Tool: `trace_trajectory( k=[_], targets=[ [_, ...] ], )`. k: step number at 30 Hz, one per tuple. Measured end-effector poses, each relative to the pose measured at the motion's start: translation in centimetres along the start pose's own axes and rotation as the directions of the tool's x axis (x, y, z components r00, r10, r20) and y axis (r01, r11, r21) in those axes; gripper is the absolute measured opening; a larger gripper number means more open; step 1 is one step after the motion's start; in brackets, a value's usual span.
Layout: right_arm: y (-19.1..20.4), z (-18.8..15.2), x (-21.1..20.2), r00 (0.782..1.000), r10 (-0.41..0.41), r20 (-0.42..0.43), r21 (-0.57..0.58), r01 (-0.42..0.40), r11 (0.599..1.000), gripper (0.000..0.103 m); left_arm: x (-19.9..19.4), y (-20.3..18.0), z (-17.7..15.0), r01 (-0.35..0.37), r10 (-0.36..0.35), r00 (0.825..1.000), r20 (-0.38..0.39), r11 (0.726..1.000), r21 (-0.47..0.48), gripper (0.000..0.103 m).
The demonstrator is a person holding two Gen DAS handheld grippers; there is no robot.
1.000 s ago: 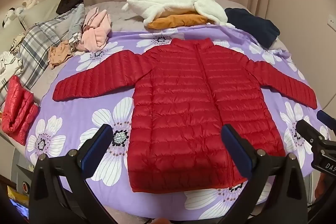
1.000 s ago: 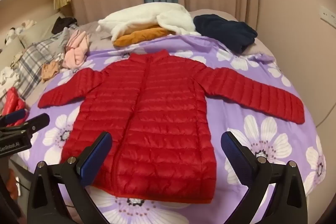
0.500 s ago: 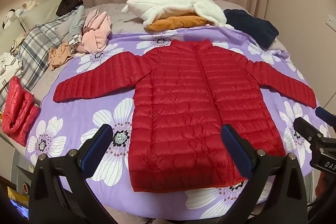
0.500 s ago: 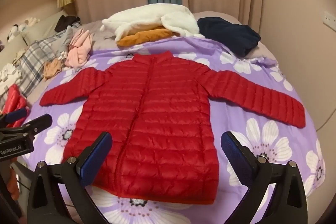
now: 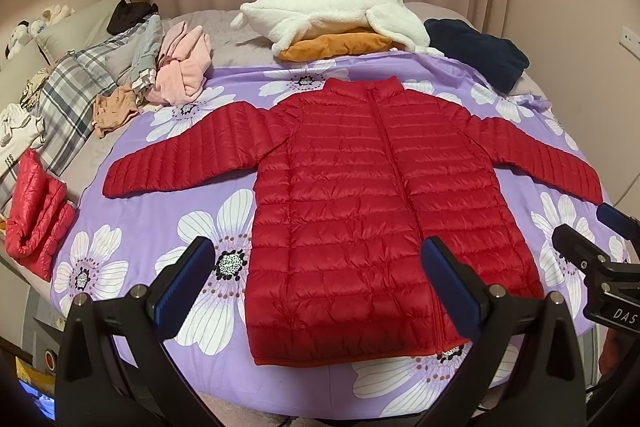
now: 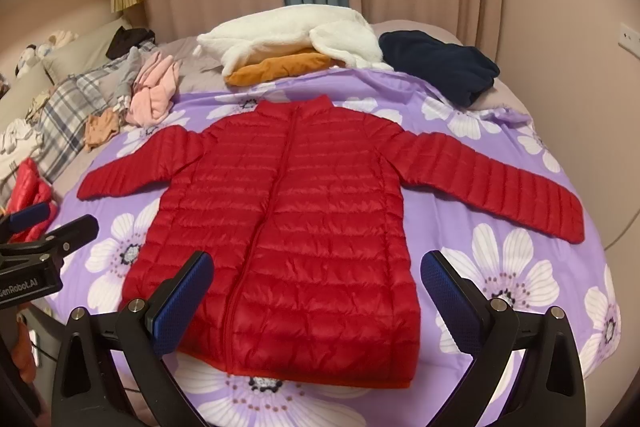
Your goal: Fold large clothes
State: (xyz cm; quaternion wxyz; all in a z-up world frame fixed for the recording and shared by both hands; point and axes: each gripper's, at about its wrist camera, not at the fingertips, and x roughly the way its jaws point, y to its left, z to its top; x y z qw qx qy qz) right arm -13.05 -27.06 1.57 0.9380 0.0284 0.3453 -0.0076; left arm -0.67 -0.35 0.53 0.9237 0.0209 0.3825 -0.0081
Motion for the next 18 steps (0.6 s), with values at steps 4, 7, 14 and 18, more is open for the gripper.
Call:
trace_trajectory(
  k=[4,7,14,18],
  targets=[
    [-0.05,0.00,-0.01,1.000,0.000,0.000,0.000,0.000,1.000,0.102,-0.07,-0.07,0.01,0.003,-0.003,1.000,-0.001,1.000,0.000,0.103],
    [-0.04,-0.02,-0.06,1.000,0.001,-0.001,0.001,-0.001,1.000,0.102,-0.04,-0.05,-0.05,0.004,-0.004,1.000,-0.001,1.000,-0.001,0.103],
    [-0.02,-0.02,-0.04,1.000,-0.001,0.000,0.001,0.001,1.000,0.102,-0.05,-0.06,-0.16,0.009,-0.009,1.000,-0.003,1.000,-0.003,0.103],
    [-0.05,-0.06,-0.04,1.000,0.001,-0.001,0.002,-0.001,1.000,0.102,-0.06,-0.02,-0.20,0.010,-0.010,1.000,-0.004,1.000,-0.003,0.103]
  ],
)
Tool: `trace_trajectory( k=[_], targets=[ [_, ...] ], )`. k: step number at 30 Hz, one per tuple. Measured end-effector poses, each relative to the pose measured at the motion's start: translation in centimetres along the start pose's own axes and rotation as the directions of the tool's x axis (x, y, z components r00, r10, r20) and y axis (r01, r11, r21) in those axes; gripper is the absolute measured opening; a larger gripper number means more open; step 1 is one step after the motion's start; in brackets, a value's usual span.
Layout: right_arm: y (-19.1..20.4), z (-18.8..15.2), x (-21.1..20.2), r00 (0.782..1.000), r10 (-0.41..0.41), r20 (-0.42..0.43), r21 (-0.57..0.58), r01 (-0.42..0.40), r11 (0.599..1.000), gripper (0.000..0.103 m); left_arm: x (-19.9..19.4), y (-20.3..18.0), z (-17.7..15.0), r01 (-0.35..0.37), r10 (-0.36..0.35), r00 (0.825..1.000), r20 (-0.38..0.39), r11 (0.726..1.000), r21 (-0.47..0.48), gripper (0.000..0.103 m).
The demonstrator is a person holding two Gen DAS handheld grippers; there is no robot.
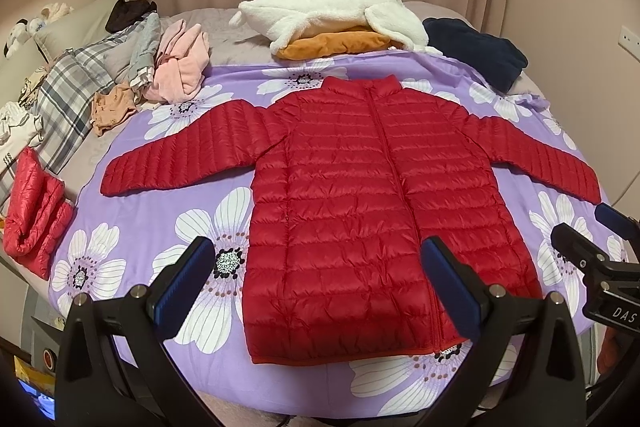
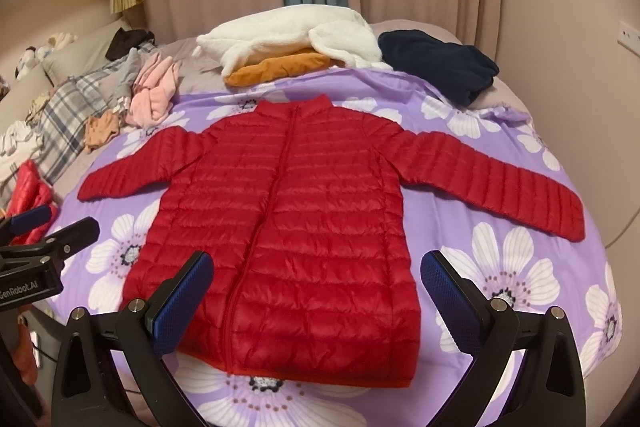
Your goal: Fold large clothes
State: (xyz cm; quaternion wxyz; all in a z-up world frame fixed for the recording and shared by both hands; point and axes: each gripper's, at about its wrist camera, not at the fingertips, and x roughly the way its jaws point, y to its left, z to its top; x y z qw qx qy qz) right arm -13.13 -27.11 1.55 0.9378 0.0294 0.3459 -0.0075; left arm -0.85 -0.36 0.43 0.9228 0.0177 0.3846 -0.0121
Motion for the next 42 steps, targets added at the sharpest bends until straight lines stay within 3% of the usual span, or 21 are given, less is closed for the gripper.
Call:
trace_trajectory(
  k=[42],
  targets=[
    [-0.07,-0.08,0.07,1.000,0.000,-0.002,0.004,0.000,1.000,0.102,0.33,0.55,-0.38,-0.004,0.004,1.000,-0.009,1.000,-0.003,0.103]
  ],
)
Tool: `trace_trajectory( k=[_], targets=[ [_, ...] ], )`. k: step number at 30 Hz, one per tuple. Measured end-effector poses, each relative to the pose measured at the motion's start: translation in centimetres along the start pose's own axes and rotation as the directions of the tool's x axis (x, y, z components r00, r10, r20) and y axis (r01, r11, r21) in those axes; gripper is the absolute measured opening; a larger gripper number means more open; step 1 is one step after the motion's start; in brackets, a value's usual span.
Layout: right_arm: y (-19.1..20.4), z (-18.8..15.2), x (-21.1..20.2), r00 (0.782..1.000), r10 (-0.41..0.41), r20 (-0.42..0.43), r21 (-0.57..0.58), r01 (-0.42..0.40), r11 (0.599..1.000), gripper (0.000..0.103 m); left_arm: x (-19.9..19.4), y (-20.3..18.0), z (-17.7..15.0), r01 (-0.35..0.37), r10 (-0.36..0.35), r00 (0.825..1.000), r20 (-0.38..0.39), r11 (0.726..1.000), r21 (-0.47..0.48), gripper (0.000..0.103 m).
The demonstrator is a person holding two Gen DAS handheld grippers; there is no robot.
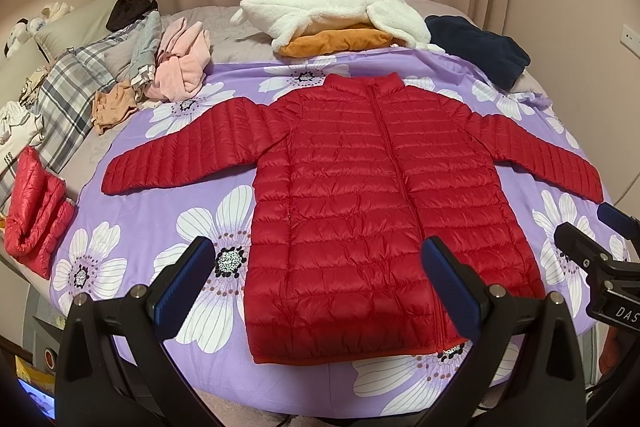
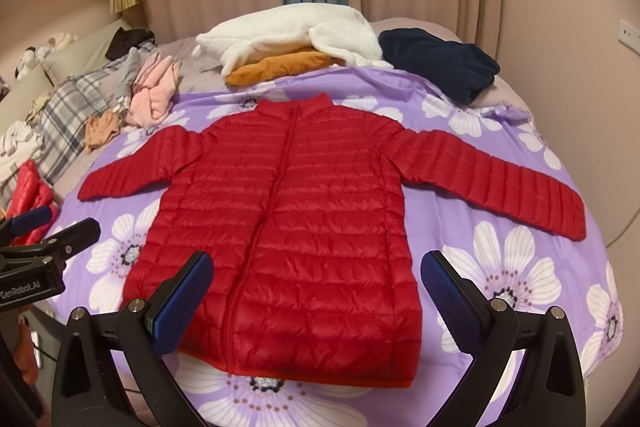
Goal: Fold large clothes
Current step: 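Move the right gripper to the nearest sleeve cuff and grasp it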
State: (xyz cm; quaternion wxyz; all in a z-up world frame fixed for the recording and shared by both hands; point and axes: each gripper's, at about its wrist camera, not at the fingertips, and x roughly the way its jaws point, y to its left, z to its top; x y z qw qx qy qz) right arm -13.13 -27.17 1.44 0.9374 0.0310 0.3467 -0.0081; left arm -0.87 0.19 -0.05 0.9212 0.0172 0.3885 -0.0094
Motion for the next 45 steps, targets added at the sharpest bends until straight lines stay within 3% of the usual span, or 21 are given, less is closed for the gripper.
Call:
trace_trajectory(
  k=[9,12,14,16,18,21,23,26,27,28,36,39,42,45],
  targets=[
    [-0.5,-0.3,0.7,1.000,0.022,-0.010,0.023,-0.022,0.999,0.102,0.1,0.1,0.1,0.015,-0.015,1.000,0.009,1.000,-0.008,0.103],
    [-1.7,-0.5,1.5,0.991,0.135,-0.021,0.079,-0.133,0.988,0.102,-0.1,0.9,0.3,0.133,-0.131,0.990,0.045,0.989,-0.058,0.103],
    [-2.9,-0.7,2.4,0.976,0.217,-0.027,0.146,-0.211,0.966,0.102,-0.2,1.6,0.3,0.235,-0.227,0.970,0.089,0.967,-0.096,0.103],
    [-4.6,-1.3,3.7,0.958,0.284,-0.031,0.243,-0.268,0.932,0.102,0.3,2.0,0.3,0.290,-0.277,0.954,0.110,0.949,-0.122,0.103],
    [-6.5,-2.0,4.8,0.951,0.309,-0.020,0.328,-0.286,0.900,0.102,1.4,2.0,0.3,0.306,-0.296,0.951,0.092,0.943,-0.130,0.103],
    [-9.1,-3.3,6.2,0.964,0.264,-0.001,0.397,-0.242,0.885,0.102,3.1,1.4,-0.1,0.334,-0.325,0.941,0.092,0.936,-0.113,0.103],
    [-11.1,-4.3,6.9,0.975,0.224,-0.004,0.442,-0.199,0.875,0.102,4.7,1.0,-1.0,0.417,-0.414,0.909,0.054,0.902,-0.110,0.103],
    [-14.7,-5.4,7.8,0.981,0.191,0.009,0.525,-0.167,0.834,0.102,8.0,0.7,-1.9,0.571,-0.592,0.805,-0.045,0.793,-0.212,0.103],
    [-15.5,-5.6,8.0,0.983,0.182,0.009,0.549,-0.157,0.821,0.102,8.9,0.6,-2.0,0.581,-0.612,0.787,-0.070,0.775,-0.250,0.103],
    [-17.0,-5.9,8.3,0.985,0.170,0.015,0.583,-0.147,0.799,0.102,9.6,0.4,-2.0,0.574,-0.614,0.784,-0.091,0.773,-0.271,0.103],
    [-27.0,-6.9,10.8,0.999,0.033,0.028,0.786,-0.042,0.617,0.102,13.5,1.1,-0.3,0.401,-0.453,0.881,-0.135,0.868,-0.292,0.103],
    [-30.1,-6.7,12.0,0.998,0.014,0.063,0.837,-0.061,0.545,0.102,14.8,1.5,0.3,0.355,-0.410,0.899,-0.154,0.888,-0.293,0.103],
    [-31.9,-5.9,12.5,0.994,-0.018,0.109,0.859,-0.085,0.505,0.102,15.8,2.1,0.6,0.322,-0.384,0.907,-0.171,0.897,-0.303,0.103],
    [-33.5,-5.7,12.9,0.986,-0.061,0.157,0.890,-0.114,0.441,0.102,16.7,2.5,0.8,0.281,-0.350,0.918,-0.185,0.905,-0.319,0.103]
  ],
)
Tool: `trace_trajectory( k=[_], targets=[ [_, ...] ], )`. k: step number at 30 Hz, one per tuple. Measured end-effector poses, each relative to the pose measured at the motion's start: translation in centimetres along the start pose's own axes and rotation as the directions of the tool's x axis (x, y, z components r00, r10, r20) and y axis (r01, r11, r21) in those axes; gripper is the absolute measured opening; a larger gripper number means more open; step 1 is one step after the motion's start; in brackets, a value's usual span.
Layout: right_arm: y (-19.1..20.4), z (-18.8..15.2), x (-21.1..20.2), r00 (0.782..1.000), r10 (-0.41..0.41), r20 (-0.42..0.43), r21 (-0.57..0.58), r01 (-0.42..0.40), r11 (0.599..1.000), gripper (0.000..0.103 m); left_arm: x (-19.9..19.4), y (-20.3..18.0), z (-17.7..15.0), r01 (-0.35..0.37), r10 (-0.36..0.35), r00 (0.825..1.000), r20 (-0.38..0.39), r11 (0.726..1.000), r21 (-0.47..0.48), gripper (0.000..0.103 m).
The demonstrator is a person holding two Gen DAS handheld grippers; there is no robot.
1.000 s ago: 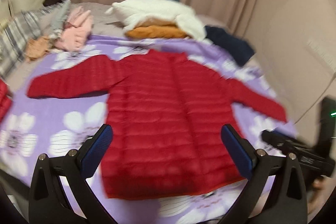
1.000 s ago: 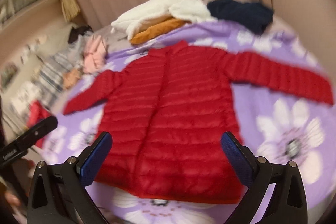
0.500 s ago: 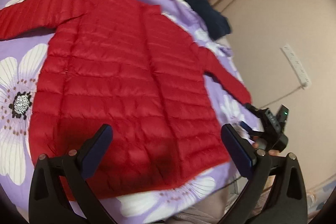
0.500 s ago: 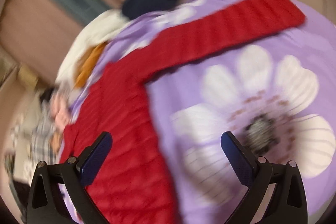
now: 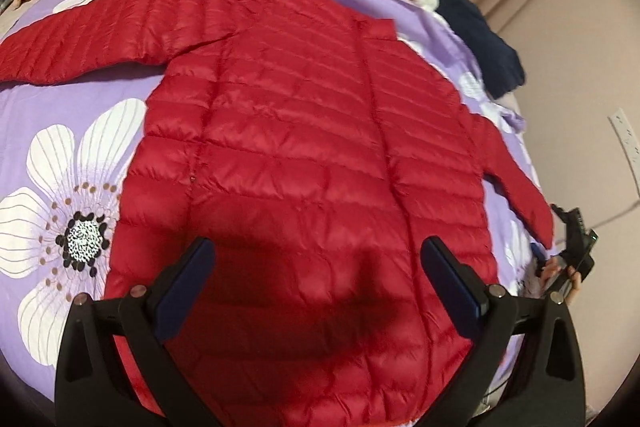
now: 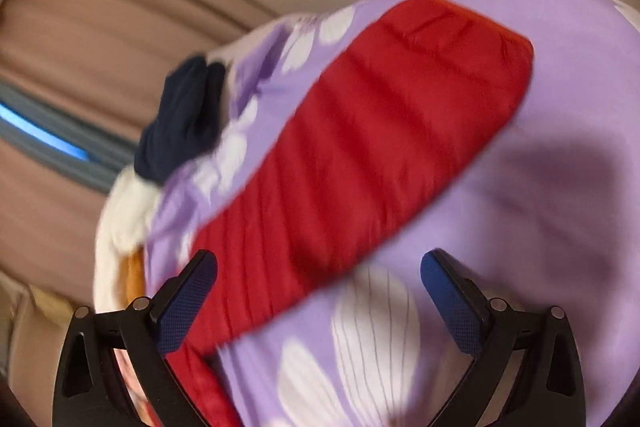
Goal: Fold large clothes
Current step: 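Move the right gripper to the nearest sleeve cuff and grasp it, then lift the sleeve with the right gripper, fold it across the jacket body, release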
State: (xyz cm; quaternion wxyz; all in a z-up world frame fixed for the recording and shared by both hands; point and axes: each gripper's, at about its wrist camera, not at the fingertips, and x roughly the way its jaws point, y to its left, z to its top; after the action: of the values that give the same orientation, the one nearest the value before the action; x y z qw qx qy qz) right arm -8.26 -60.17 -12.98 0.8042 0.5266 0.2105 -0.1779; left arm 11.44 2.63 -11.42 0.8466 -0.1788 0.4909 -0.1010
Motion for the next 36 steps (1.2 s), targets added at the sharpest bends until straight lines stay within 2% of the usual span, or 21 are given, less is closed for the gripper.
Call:
trace_trajectory(
  k=[2,4,6,7,8,9,11,14,16,18,20,25,29,33,34,36],
  targets=[
    [-0.7,1.0,0.1,0.999,0.020,0.046,0.067,-0.023,0.997,0.100,0.4,0.7,0.4,-0.009,0.009,1.000,0.005,0.999,-0.031,0.103],
    [-1.1,1.6,0.0,0.996,0.032,0.080,0.113,-0.041,0.993,0.087,0.5,1.2,0.7,-0.021,0.021,1.000,0.011,0.998,-0.056,0.103],
    [-1.6,2.1,0.2,0.997,0.007,0.072,0.130,-0.016,0.991,0.059,0.7,1.6,1.0,-0.038,0.038,0.999,0.008,0.997,-0.066,0.103],
    [-1.8,2.4,0.4,0.998,-0.008,0.062,0.140,-0.001,0.990,0.051,0.7,1.7,1.0,-0.049,0.049,0.999,0.006,0.997,-0.066,0.103],
    [-2.2,2.5,0.3,0.998,-0.019,0.057,0.151,0.010,0.988,0.038,0.6,1.9,1.1,-0.062,0.063,0.998,0.005,0.996,-0.065,0.103],
    [-2.7,2.7,0.1,0.998,-0.025,0.054,0.171,0.016,0.985,0.028,0.6,2.0,1.2,-0.068,0.068,0.998,0.007,0.995,-0.067,0.103],
    [-2.9,2.9,-0.5,0.998,-0.013,0.062,0.202,0.000,0.979,0.017,0.4,2.5,1.3,-0.069,0.070,0.998,0.009,0.994,-0.084,0.103],
    [-0.6,3.3,-2.0,0.994,0.013,0.104,0.122,-0.026,0.992,0.011,0.1,3.2,1.4,-0.064,0.065,0.998,0.010,0.993,-0.102,0.103],
    [2.5,3.2,-3.5,0.991,0.035,0.132,0.001,-0.035,0.999,0.011,-0.4,3.6,1.3,-0.061,0.064,0.998,0.025,0.992,-0.111,0.103],
    [6.2,2.7,-4.7,0.987,0.069,0.144,-0.117,-0.052,0.992,0.010,-1.2,4.1,1.3,-0.050,0.056,0.997,0.051,0.992,-0.119,0.103],
    [10.7,1.9,-6.1,0.983,0.107,0.151,-0.249,-0.067,0.966,0.010,-2.0,4.6,1.4,-0.037,0.046,0.997,0.067,0.991,-0.129,0.103],
    [20.4,-2.4,-8.4,0.973,0.199,0.113,-0.502,-0.117,0.857,0.010,-3.2,6.2,1.2,0.024,-0.009,0.996,0.088,0.985,-0.172,0.103],
    [27.2,-7.7,-8.3,0.972,0.234,0.033,-0.654,-0.156,0.740,0.010,-3.6,7.9,0.7,0.040,-0.022,0.996,0.086,0.975,-0.220,0.103],
    [32.7,-13.9,-4.8,0.979,0.200,-0.038,-0.795,-0.151,0.587,0.010,-4.3,9.4,0.5,0.043,-0.021,0.996,0.089,0.968,-0.248,0.103],
    [33.5,-16.2,-4.1,0.981,0.183,-0.061,-0.833,-0.151,0.532,0.010,-4.4,9.8,0.6,0.043,-0.020,0.996,0.091,0.966,-0.256,0.103],
    [34.7,-19.3,-1.7,0.983,0.156,-0.098,-0.877,-0.160,0.453,0.010,-4.9,10.9,0.6,0.063,-0.036,0.994,0.099,0.958,-0.280,0.103]
  ],
)
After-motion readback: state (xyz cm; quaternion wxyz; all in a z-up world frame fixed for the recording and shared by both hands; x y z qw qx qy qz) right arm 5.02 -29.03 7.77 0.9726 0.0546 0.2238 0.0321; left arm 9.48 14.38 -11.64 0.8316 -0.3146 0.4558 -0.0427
